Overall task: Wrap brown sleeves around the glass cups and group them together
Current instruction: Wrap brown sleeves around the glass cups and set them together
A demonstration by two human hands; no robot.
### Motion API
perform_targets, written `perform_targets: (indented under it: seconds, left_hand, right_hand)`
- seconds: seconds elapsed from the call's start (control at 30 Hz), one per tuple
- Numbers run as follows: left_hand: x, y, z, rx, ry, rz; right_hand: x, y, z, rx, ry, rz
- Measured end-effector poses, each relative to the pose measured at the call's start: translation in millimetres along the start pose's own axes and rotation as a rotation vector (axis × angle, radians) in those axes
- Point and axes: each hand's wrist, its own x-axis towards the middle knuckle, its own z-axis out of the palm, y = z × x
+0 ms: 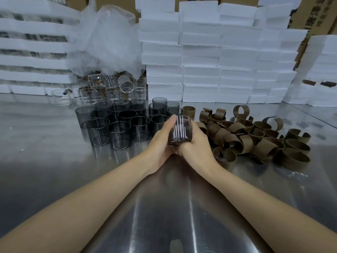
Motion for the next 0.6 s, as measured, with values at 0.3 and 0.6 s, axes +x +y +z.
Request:
perform_targets:
  seconds: [0.3, 0.6]
  left_hand:
    - [-7.3, -6.2, 5.7, 0.503, 0.254, 0.454]
    - [-15.4, -9.0, 8.8, 0.744, -0.036, 0.483]
  right_hand:
    - [-16.4, -11.5, 11.0, 0.364, 0.082, -0.060]
    - [-5.0, -10.7, -10.7, 0.727, 0.115, 0.223]
